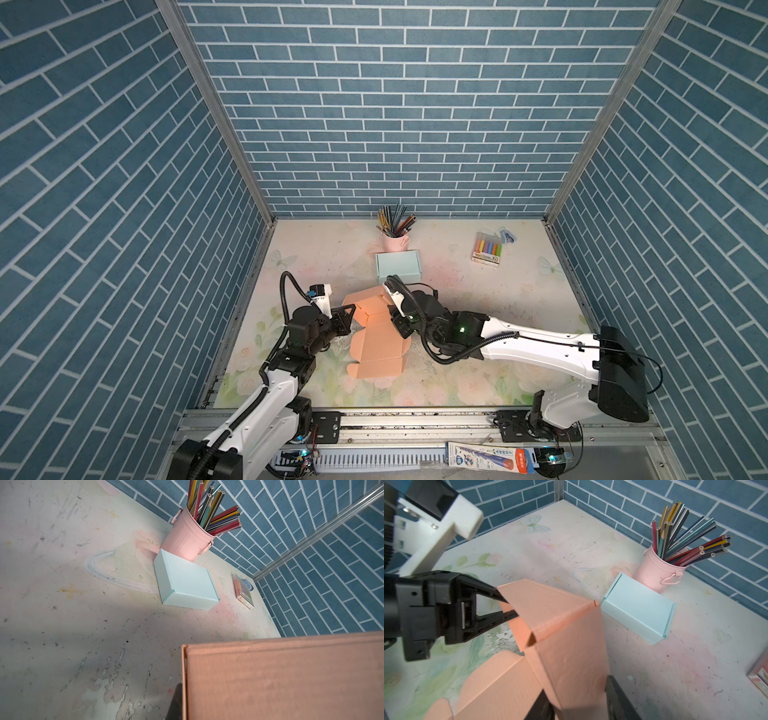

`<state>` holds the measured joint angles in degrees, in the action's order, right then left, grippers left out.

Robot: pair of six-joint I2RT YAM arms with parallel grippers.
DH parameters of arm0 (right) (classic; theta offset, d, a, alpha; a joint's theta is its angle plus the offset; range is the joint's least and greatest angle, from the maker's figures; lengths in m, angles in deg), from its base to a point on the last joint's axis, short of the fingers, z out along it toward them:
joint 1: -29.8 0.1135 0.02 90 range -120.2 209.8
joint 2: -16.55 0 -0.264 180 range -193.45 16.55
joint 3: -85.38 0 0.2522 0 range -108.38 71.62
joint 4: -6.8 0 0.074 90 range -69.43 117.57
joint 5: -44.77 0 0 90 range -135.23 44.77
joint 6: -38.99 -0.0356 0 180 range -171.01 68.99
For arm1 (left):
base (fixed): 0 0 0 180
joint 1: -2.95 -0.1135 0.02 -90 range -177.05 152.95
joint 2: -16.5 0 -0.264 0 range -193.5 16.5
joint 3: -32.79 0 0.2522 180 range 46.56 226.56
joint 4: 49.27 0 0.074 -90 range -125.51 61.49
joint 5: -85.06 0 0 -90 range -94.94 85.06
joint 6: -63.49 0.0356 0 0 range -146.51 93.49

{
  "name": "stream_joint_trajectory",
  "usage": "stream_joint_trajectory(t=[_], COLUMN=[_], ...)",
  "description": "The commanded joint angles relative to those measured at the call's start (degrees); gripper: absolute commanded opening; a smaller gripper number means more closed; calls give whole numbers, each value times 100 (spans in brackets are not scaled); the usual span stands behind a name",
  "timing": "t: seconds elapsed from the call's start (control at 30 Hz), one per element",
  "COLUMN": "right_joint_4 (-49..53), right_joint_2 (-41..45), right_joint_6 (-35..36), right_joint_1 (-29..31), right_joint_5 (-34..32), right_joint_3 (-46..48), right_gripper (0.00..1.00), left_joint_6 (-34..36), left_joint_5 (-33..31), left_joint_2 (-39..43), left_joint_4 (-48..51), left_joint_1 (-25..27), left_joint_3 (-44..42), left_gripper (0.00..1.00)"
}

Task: Fold the paper box
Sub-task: 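Fold the upright wall over toward the left gripper with the right gripper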

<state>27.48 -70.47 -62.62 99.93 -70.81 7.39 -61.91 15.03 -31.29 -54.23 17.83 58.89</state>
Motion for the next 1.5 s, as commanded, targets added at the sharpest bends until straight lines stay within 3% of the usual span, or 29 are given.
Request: stream_joint_trajectory(t=[0.0, 0.3, 0.63, 1.0, 1.13, 1.33, 1.47], right_joint_4=[506, 1686, 2437, 2793, 3015, 3268, 3168], right_joint_2=[-289, -1224, -1759, -1903, -2018, -1996, -1880], right_joint_6=[-140, -246, -283, -445, -563, -866, -816], right_joint_1=[149, 465, 546, 487, 467, 438, 422], right_joint_5=[-928, -2258, -3303, -3688, -3857, -3990, -4041], right_joint_3=[-389, -1376, -1886, -1909, -1978, -2056, -1963], right_gripper=[40, 39, 26, 2, 1, 12, 5], left_joint_6=[-116, -165, -257, -457, -494, -592, -583], left_joint_5=[-156, -492, -771, -921, -1048, -1116, -1194], left_joint_2=[118, -28, -326, -656, -751, -759, -738], left_joint_4=[-171, -226, -455, -628, -685, -817, -809], left_joint_1=[159, 517, 940, 1346, 1544, 1669, 1690], left_joint_3=[-51, 58, 171, 422, 504, 525, 524], left_gripper=[0, 0, 0, 0, 0, 0, 0])
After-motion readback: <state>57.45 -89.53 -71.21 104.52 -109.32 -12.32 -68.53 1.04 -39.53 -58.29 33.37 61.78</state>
